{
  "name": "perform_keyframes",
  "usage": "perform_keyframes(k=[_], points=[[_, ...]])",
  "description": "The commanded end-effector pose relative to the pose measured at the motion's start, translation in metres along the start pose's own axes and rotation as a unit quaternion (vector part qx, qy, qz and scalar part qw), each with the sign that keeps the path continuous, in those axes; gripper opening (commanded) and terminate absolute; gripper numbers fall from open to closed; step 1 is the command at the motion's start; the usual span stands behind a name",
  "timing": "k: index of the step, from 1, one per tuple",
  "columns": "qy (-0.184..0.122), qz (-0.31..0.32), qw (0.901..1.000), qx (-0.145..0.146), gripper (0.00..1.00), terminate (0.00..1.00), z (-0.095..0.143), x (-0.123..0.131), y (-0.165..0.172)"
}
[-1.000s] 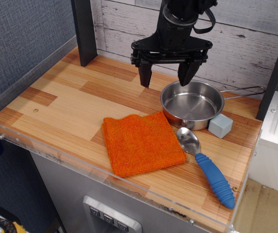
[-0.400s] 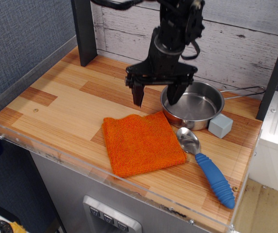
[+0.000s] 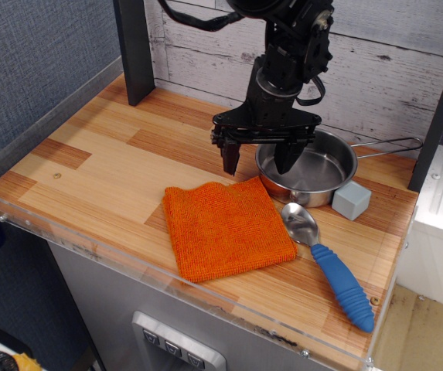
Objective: PICK UP THE VESSEL AND PUT ANOTHER SIDE OF THE TABLE
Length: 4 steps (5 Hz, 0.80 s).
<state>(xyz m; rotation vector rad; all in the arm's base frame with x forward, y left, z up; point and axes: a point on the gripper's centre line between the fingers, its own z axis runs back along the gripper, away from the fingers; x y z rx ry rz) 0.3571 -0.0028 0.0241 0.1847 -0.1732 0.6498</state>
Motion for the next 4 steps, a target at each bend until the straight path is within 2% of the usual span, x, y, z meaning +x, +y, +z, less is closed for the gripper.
perform_keyframes(k=[1,4], points=[[-0.028,0.015,0.9994,-0.011,0.0,0.0,0.0131,0.008,0.0011],[-0.015,0.008,0.9993,-0.034,0.0,0.0,0.0193,0.0037,0.0]])
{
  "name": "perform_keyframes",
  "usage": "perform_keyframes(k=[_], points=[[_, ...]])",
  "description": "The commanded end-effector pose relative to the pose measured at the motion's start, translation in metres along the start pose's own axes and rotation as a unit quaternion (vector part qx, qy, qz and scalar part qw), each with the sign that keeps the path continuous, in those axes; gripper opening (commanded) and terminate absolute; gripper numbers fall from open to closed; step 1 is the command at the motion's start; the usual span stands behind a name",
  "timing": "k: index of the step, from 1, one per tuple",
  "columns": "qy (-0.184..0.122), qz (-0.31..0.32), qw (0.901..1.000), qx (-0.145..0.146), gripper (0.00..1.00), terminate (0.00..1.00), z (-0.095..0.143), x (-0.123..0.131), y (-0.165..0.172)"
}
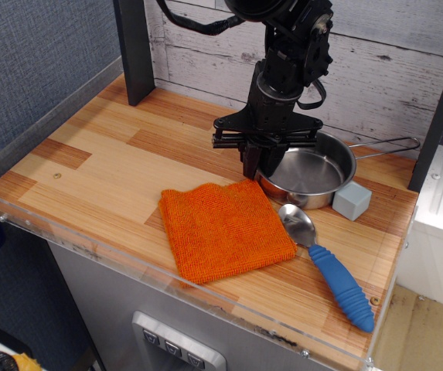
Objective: PICK UP THE VESSEL AND PUT ANOTHER SIDE OF THE TABLE
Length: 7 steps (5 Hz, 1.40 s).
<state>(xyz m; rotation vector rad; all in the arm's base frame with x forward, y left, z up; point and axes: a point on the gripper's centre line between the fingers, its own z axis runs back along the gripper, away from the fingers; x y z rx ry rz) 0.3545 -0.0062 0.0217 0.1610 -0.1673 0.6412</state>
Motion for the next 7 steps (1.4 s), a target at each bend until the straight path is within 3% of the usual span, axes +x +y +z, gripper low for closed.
perform_keyframes(k=[1,3,5,7], points=[[-0.031,0.001,0.9985,-0.044,0.0,0.0,0.033,0.01,0.003],[-0.024,0.006,0.9944,-0.103,0.0,0.0,0.074,0.006,0.018],[-0.025,0.085,0.987,-0.134,0.0,0.0,0.102,-0.009,0.086],[-0.025,0.14,0.9829,-0.117,0.0,0.0,0.095,-0.011,0.153]])
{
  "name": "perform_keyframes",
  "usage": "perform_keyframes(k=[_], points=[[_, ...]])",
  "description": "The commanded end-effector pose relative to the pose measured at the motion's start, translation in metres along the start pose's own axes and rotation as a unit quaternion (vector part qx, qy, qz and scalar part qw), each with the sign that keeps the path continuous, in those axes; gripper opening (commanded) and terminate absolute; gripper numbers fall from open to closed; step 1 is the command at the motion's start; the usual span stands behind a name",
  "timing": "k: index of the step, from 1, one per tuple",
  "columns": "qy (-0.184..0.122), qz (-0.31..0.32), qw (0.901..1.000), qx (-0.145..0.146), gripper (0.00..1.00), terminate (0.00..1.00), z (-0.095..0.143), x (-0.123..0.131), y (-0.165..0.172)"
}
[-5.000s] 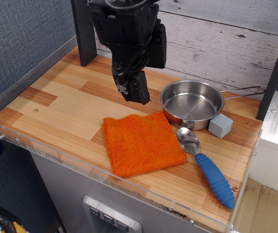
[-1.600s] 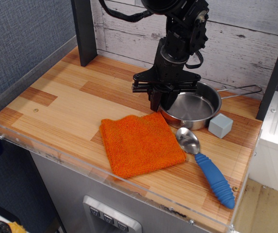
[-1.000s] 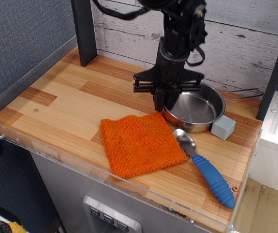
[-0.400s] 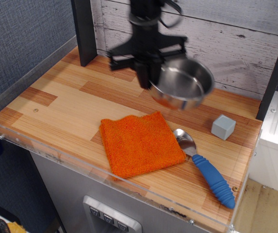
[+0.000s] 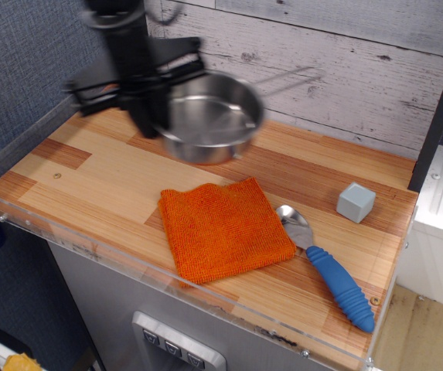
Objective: PICK UP THE VESSEL AND PUT ANOTHER SIDE OF THE TABLE
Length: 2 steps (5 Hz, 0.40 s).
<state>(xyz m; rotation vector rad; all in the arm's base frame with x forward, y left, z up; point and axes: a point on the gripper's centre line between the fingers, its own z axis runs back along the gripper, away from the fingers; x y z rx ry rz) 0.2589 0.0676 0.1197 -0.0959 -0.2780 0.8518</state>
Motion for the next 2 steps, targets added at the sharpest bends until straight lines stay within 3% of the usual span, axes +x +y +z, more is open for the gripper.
perform_keyframes(k=[1,2], points=[[-0.025,0.051,0.9983,0.011,0.0,0.0,0.01,0.018,0.049],[-0.027,0.091,0.9952,0.024,0.0,0.0,0.004,0.025,0.071]])
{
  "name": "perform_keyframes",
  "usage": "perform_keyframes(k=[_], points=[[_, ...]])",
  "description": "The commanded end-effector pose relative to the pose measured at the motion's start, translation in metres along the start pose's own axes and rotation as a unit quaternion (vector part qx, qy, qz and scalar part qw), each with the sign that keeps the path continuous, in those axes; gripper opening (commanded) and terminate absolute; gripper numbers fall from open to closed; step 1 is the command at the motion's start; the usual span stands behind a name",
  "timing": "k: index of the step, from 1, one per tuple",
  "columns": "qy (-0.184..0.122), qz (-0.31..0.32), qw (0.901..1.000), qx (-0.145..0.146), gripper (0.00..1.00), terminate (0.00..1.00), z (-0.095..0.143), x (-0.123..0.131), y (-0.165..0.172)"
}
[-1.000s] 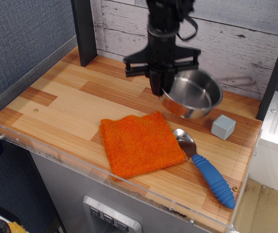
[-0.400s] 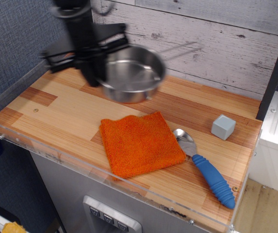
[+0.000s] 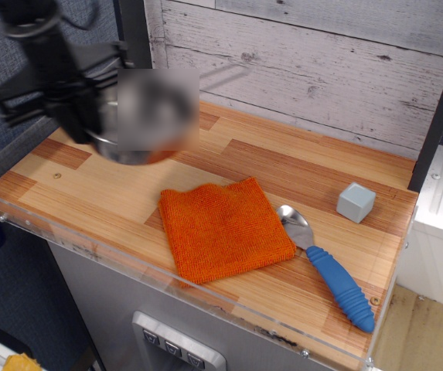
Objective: PICK UP THE VESSEL AND PUT ANOTHER SIDE OF THE TABLE
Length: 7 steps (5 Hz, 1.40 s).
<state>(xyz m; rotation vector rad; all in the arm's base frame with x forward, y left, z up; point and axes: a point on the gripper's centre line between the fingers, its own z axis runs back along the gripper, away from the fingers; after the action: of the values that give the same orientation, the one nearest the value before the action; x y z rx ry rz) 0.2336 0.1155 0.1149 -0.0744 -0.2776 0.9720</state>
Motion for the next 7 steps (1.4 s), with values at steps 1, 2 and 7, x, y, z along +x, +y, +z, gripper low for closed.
perform_keyframes(k=[1,2,7], points=[[-0.021,0.072,0.997,0.02,0.0,0.0,-0.002,0.018,0.041],[-0.019,0.087,0.9957,0.026,0.0,0.0,-0.009,0.023,0.053],[0.024,0.076,0.9961,0.038,0.0,0.0,-0.088,0.041,0.053]])
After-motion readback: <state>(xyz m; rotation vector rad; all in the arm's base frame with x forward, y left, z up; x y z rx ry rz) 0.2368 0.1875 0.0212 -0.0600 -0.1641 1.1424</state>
